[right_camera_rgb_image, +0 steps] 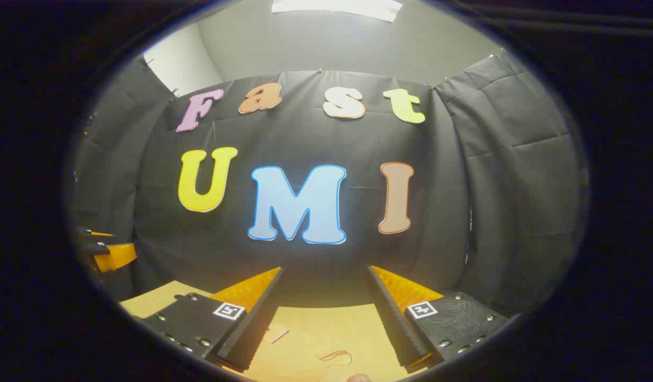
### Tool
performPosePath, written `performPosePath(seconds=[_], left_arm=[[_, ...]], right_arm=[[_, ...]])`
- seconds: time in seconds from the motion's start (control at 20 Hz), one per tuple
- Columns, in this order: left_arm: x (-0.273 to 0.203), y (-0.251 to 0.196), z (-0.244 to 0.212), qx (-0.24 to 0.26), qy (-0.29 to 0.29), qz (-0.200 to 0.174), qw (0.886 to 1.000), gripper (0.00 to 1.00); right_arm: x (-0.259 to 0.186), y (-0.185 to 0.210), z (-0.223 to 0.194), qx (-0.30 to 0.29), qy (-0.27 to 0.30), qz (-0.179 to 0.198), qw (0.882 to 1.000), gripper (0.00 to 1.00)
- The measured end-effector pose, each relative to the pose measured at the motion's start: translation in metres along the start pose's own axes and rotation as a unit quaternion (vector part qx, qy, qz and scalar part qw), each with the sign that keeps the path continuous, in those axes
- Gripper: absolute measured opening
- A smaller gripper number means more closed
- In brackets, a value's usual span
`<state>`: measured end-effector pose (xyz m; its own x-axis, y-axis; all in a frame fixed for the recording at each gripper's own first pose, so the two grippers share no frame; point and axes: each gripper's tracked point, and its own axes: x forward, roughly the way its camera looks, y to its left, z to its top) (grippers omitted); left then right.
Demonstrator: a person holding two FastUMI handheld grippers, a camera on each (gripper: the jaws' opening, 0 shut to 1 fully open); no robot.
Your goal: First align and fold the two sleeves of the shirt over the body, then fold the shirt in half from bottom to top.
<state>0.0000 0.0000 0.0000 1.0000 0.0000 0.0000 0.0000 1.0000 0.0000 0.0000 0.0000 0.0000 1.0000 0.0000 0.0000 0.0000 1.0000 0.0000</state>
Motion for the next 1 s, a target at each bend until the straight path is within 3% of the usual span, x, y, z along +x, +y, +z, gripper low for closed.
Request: performPosePath(seconds=[1.0], left_arm=[[0.004, -0.006, 0.001, -0.003, 0.003, 0.004, 1.0, 0.93]], right_arm=[[-0.007, 0.004, -0.018, 0.0, 0.022, 0.028, 0.999, 0.96]])
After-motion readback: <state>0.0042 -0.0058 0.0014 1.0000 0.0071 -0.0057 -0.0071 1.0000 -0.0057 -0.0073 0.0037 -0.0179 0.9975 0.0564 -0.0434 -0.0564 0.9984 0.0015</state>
